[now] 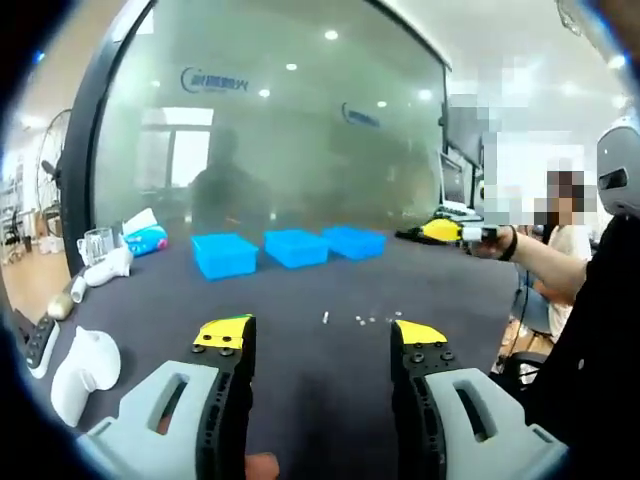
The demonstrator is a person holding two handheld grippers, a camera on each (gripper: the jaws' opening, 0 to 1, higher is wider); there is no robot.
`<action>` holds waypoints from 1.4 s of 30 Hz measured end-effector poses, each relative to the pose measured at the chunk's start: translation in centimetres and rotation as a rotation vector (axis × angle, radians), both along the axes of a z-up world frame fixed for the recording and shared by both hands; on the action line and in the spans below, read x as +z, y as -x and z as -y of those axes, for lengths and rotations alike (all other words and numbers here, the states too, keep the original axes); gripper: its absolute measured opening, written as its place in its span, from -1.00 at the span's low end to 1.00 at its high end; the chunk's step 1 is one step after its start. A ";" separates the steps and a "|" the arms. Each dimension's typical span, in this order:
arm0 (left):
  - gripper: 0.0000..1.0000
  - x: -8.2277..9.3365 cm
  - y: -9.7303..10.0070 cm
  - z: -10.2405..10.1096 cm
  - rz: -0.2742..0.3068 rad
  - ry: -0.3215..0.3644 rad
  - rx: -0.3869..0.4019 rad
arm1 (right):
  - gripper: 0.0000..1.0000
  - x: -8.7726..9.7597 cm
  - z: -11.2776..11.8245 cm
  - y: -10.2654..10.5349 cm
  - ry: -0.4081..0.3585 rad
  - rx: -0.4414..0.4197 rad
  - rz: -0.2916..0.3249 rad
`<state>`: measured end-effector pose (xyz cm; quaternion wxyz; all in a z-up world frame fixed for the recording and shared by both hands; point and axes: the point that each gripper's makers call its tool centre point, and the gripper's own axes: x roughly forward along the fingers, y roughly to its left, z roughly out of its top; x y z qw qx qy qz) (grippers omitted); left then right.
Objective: Sort the screws, nuts, and washers into the corresponding bins
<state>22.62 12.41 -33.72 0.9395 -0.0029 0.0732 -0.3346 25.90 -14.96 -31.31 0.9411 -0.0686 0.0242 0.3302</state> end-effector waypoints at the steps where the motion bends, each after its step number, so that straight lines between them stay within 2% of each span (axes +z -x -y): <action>1: 0.05 0.1 0.0 0.0 0.002 0.000 -0.001 | -0.97 0.0 0.3 0.2 -0.016 -0.008 0.000; 13: 0.05 0.3 -0.3 0.2 0.007 -0.002 0.004 | -0.97 -0.2 2.5 1.7 -0.059 -0.091 0.039; 23: 0.04 0.2 -0.3 0.3 0.006 -0.002 0.001 | -0.97 -0.2 3.7 0.7 -0.074 -0.129 0.042; 28: 0.04 0.2 -0.3 0.2 0.006 0.000 0.002 | -0.97 -0.1 4.9 -0.7 -0.076 -0.161 0.036; 33: 0.04 -0.1 -0.3 0.2 0.000 0.003 0.003 | -0.97 0.9 6.7 -2.7 -0.075 -0.208 0.043; 42: 0.04 -0.4 -0.5 -0.1 -0.006 0.008 0.010 | -0.97 2.6 10.7 -8.7 -0.052 -0.308 0.037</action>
